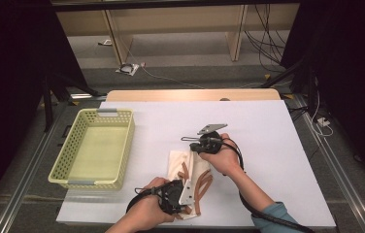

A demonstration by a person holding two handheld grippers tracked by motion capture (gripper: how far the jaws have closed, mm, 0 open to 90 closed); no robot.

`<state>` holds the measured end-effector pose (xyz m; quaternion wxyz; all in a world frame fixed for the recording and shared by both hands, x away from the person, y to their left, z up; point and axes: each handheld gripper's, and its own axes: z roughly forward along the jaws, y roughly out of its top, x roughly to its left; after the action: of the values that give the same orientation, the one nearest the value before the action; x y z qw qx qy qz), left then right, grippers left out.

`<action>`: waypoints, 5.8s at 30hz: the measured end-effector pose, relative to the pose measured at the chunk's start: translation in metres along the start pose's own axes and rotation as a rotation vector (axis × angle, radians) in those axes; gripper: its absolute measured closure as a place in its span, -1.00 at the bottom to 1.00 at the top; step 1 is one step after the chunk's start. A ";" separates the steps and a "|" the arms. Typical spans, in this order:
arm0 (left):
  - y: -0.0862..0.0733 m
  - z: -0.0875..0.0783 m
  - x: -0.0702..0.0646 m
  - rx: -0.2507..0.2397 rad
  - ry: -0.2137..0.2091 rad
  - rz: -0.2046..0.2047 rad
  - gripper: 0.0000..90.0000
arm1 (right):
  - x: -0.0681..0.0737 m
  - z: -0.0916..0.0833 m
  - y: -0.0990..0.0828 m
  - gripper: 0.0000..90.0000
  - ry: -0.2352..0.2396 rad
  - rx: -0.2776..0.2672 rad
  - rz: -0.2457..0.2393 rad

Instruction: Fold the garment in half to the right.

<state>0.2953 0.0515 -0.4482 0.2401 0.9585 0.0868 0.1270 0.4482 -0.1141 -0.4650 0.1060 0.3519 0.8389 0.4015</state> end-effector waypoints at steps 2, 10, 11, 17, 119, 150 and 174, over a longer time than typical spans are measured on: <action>0.001 0.001 0.000 0.001 -0.002 0.000 0.81 | 0.000 0.000 -0.001 0.98 -0.003 0.002 -0.002; 0.003 0.003 -0.001 0.003 -0.005 0.004 0.81 | -0.002 -0.001 -0.003 0.98 -0.003 0.010 0.006; 0.003 0.003 0.000 0.003 -0.005 0.005 0.81 | -0.003 -0.001 -0.003 0.98 -0.003 0.008 0.003; 0.004 0.005 -0.001 0.007 -0.008 0.009 0.80 | -0.004 -0.002 -0.004 0.98 -0.006 0.009 0.004; 0.039 0.042 -0.003 -0.062 -0.006 -0.137 0.71 | -0.026 -0.023 -0.020 0.41 -0.132 0.183 0.059; 0.013 0.019 -0.012 -0.081 -0.081 -0.189 0.62 | -0.027 -0.028 -0.019 0.75 -0.154 0.148 0.026; -0.011 0.003 -0.011 -0.070 -0.088 -0.248 0.77 | 0.005 -0.040 -0.042 1.00 -0.050 0.269 -0.072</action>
<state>0.2847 0.0567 -0.4582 0.2906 0.9361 0.1895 0.0571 0.4047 -0.1528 -0.4696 0.0931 0.3427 0.8943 0.2723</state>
